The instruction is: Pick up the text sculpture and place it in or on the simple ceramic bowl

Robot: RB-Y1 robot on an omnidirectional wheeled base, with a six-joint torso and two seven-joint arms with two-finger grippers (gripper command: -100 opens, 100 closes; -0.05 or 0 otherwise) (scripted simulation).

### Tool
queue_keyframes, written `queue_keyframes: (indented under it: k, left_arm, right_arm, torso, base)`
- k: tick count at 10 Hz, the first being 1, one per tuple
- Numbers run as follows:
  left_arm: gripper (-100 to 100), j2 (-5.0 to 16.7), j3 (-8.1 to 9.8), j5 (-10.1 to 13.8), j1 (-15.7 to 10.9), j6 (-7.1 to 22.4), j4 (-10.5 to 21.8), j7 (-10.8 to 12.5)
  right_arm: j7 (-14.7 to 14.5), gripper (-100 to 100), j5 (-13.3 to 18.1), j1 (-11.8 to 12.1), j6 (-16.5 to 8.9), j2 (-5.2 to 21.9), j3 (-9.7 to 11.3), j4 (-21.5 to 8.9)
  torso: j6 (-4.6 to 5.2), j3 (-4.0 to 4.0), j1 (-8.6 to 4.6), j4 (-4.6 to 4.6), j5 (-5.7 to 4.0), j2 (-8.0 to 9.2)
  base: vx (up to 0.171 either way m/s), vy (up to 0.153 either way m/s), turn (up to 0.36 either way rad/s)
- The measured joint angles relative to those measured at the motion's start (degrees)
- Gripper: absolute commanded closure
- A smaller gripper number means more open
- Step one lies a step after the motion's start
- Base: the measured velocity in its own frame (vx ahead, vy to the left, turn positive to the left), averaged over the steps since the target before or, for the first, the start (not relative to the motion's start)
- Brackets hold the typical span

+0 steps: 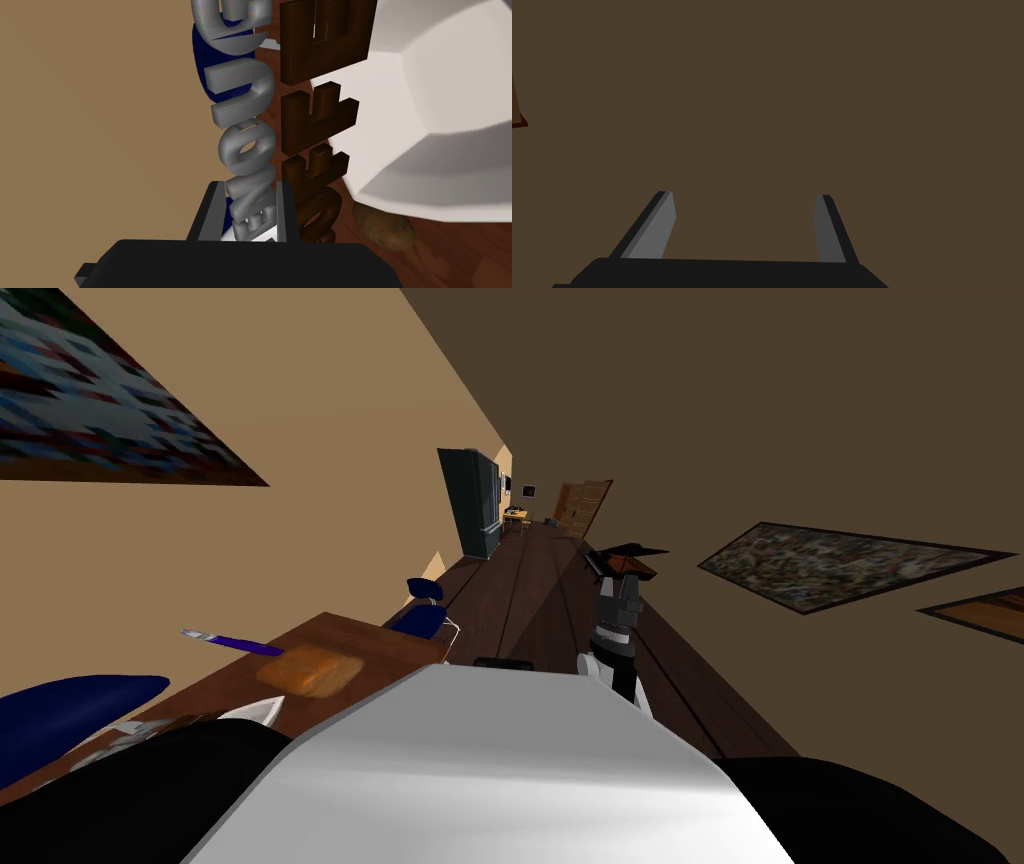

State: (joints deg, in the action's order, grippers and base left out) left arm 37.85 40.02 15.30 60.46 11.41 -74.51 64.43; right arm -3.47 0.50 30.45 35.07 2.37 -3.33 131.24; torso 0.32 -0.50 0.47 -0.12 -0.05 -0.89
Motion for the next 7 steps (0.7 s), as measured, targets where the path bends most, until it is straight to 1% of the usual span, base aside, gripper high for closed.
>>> queue_keyframes:
  k: [1,3,5,6,7]
  left_arm:
    - [-100,0.20,-0.05,0.07,-0.12,0.10,0.01,0.16]
    - [-100,0.22,-0.04,0.07,-0.15,0.07,-0.02,0.15]
    - [-100,0.23,-0.04,0.07,-0.16,0.07,-0.03,0.15]
    - [0,0.23,-0.04,0.07,-0.16,0.07,-0.03,0.15]
    - [-100,0.23,-0.04,0.07,-0.16,0.07,-0.03,0.15]
  right_arm:
    - [0.00,0,0.00,0.00,0.00,-0.01,0.00,0.00]
    - [0.00,0,0.00,-0.01,0.00,-0.02,0.01,0.00]
    - [0.00,0,0.00,-0.02,0.00,-0.02,0.01,0.00]
    - [0.00,0,0.00,-0.02,0.00,-0.02,0.01,0.00]
    - [0.00,0,0.00,-0.02,0.00,-0.02,0.01,0.00]
  torso:
    - [-0.19,0.19,-0.34,0.05,-0.06,0.36]
    - [-0.24,0.44,-0.69,0.15,-0.16,0.77]
    - [-0.24,0.49,-0.75,0.17,-0.17,0.85]
    - [-0.24,0.50,-0.75,0.18,-0.17,0.86]
    - [-0.24,0.50,-0.76,0.18,-0.17,0.86]
  base:
    - [0.017,0.017,-0.006]
    - [0.004,0.004,-0.001]
    - [0.000,0.000,0.000]
    - [0.000,0.000,0.000]
    - [0.000,0.000,0.000]
